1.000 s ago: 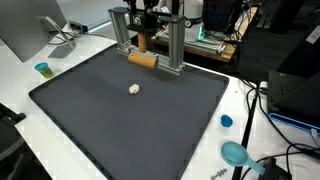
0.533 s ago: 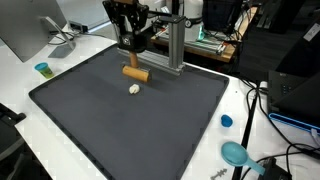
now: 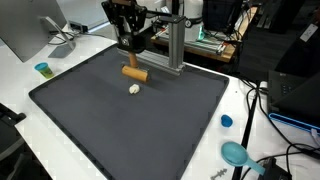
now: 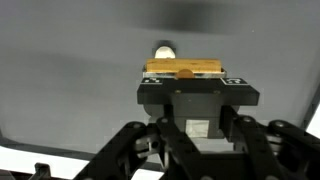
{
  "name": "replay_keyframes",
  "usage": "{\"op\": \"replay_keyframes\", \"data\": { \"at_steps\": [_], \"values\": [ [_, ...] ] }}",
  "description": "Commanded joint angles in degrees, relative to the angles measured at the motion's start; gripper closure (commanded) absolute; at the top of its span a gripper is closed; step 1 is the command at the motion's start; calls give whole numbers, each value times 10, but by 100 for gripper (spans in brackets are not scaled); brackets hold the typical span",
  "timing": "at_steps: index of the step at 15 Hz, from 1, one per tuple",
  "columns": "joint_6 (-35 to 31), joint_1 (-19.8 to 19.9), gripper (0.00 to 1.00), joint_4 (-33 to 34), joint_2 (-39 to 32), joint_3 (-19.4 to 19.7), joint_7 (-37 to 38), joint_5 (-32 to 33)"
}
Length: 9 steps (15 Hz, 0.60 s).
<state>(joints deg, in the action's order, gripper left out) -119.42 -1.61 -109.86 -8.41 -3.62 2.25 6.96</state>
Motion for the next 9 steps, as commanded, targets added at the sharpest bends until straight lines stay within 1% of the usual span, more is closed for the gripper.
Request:
{"op": "replay_keyframes", "data": {
  "at_steps": [1, 4, 7, 9],
  "values": [
    [-1, 3, 78, 2, -14, 20, 10, 8],
    [-3, 8, 78, 9, -34, 29, 3, -1],
    [-7, 6, 78, 5, -44, 30, -1, -6],
    [-23, 5, 78, -2, -45, 27, -4, -12]
  ]
}}
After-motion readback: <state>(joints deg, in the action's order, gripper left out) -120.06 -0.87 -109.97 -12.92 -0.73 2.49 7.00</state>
